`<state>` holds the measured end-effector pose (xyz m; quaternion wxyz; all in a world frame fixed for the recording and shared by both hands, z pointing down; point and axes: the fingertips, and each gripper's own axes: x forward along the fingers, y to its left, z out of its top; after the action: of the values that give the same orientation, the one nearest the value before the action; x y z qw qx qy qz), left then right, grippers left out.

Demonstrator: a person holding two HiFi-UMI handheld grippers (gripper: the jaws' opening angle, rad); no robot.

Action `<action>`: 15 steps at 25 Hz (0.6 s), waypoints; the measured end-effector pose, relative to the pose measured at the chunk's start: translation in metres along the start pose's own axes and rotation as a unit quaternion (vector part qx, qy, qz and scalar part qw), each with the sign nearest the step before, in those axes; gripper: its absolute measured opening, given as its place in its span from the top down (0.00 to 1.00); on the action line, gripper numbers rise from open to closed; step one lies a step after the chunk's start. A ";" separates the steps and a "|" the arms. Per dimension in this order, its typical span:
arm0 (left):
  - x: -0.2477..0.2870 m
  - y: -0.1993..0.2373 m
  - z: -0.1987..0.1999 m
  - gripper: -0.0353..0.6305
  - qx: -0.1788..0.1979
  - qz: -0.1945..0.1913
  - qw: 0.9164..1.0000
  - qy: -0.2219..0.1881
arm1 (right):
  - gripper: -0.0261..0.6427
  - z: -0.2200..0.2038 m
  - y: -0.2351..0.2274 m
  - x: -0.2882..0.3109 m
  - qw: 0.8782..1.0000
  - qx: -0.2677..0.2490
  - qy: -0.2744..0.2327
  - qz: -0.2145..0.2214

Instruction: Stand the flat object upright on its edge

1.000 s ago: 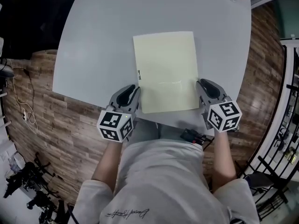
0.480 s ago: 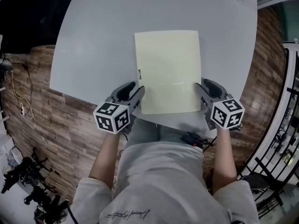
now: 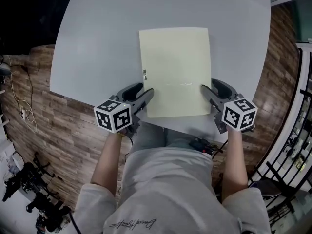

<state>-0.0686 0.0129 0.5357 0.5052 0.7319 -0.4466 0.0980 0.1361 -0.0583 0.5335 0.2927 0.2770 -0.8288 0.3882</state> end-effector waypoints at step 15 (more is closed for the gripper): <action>0.009 0.003 -0.005 0.59 -0.023 -0.016 0.999 0.024 | 0.58 -0.002 0.002 0.006 0.999 0.024 0.021 0.034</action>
<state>-0.0640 0.0118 0.5457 0.5339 0.7245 -0.4249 0.0969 0.1317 -0.0572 0.5378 0.2902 0.2473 -0.8217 0.4237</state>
